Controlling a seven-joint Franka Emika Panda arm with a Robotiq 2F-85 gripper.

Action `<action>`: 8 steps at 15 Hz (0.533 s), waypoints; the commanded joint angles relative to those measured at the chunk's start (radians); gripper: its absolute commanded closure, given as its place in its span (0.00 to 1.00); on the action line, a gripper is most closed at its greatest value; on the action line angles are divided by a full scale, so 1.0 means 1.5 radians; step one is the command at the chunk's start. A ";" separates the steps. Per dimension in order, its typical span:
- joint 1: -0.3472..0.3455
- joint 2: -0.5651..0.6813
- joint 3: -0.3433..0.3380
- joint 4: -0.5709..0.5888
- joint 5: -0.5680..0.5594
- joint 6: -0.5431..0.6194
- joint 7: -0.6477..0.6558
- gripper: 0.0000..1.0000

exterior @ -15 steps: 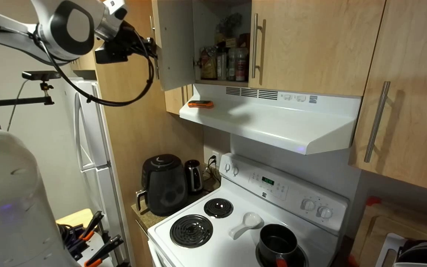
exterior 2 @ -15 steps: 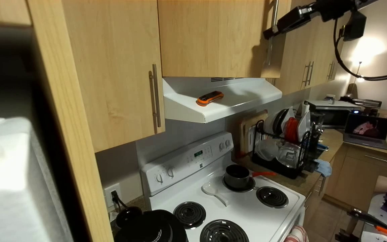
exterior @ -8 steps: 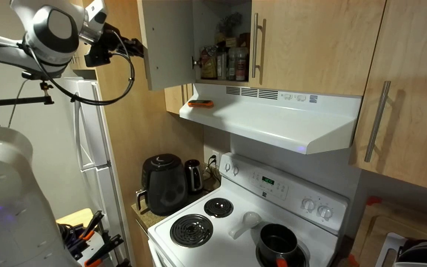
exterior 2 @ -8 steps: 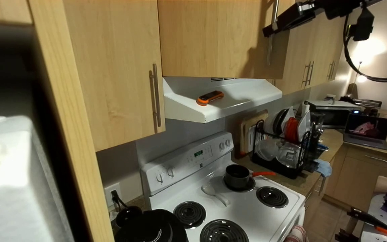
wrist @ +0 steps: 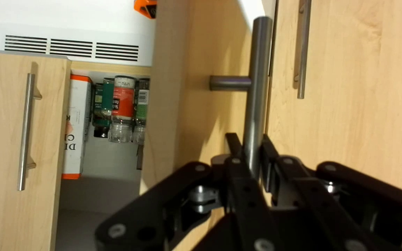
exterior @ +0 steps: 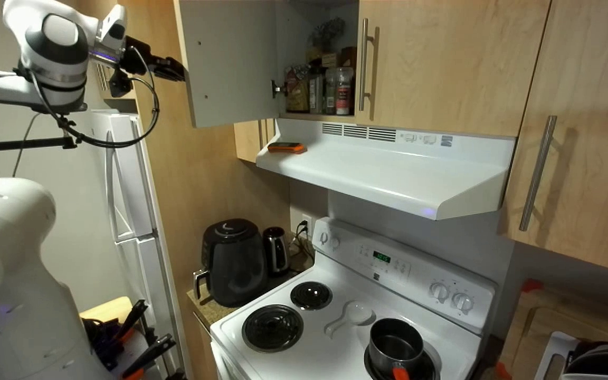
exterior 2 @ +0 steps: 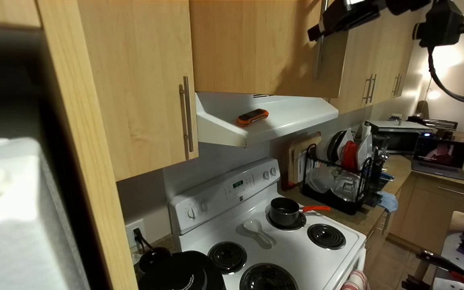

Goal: Open the left cabinet door

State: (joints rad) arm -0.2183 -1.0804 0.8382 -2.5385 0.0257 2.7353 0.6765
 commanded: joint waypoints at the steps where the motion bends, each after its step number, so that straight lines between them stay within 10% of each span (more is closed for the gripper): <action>1: -0.009 0.062 0.075 0.108 -0.003 -0.017 0.011 0.60; 8: -0.053 0.067 0.119 0.171 -0.014 -0.072 0.044 0.18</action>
State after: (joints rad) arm -0.3351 -1.0633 1.0003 -2.3294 0.0081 2.5514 0.7729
